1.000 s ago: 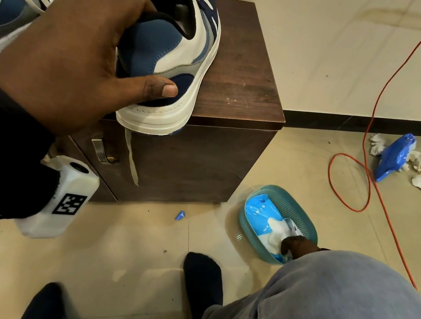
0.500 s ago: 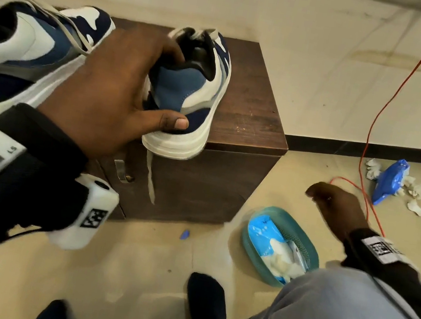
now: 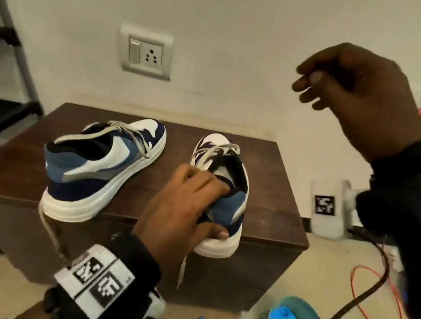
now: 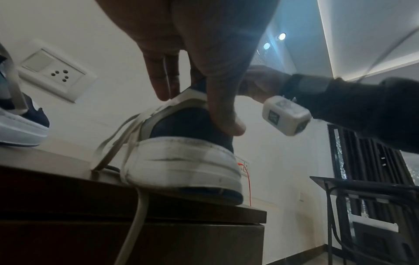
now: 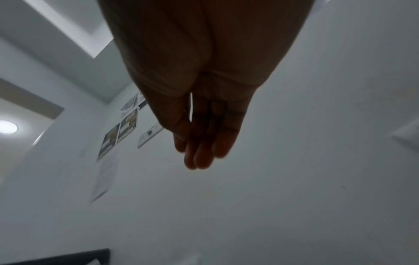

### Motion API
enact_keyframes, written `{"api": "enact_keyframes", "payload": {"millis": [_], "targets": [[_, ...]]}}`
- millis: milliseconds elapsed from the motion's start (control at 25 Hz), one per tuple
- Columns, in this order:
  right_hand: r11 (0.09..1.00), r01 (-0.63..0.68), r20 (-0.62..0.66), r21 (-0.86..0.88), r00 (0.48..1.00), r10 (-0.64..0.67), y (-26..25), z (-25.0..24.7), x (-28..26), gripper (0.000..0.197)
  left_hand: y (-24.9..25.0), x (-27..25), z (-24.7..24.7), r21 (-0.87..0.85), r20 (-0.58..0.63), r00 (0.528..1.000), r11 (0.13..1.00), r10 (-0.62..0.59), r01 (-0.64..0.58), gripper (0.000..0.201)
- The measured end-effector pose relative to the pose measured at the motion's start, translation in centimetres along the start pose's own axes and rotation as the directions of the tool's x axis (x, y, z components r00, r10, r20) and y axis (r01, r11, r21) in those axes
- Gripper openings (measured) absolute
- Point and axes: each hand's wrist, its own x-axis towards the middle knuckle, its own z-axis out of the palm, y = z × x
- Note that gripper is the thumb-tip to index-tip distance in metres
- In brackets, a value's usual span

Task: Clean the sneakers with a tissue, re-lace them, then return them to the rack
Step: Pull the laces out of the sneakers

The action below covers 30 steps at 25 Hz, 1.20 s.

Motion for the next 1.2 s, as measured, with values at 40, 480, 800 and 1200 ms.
{"api": "enact_keyframes", "payload": {"millis": [40,480,800,1200], "targets": [[0.999,-0.017,0.046,0.051,0.999,0.015,-0.8,0.9,0.2,0.017,0.2,-0.2,0.0,0.009,-0.002,1.0,1.0,-0.012,0.012,0.058],[0.986,-0.006,0.551,-0.166,0.829,0.098,-0.9,6.7,-4.3,0.023,-1.7,-0.3,-0.2,-0.344,0.007,0.913,0.856,-0.408,0.386,0.022],[0.97,-0.084,0.193,-0.226,0.973,0.13,1.4,8.1,-3.3,0.01,-2.3,1.4,-0.3,-0.364,0.032,0.897,0.83,-0.442,0.422,0.032],[0.984,-0.124,0.389,-0.124,0.907,0.163,1.1,8.1,-3.3,0.018,-1.5,3.4,-2.1,-0.428,0.577,0.583,0.397,-0.572,0.812,0.045]]}}
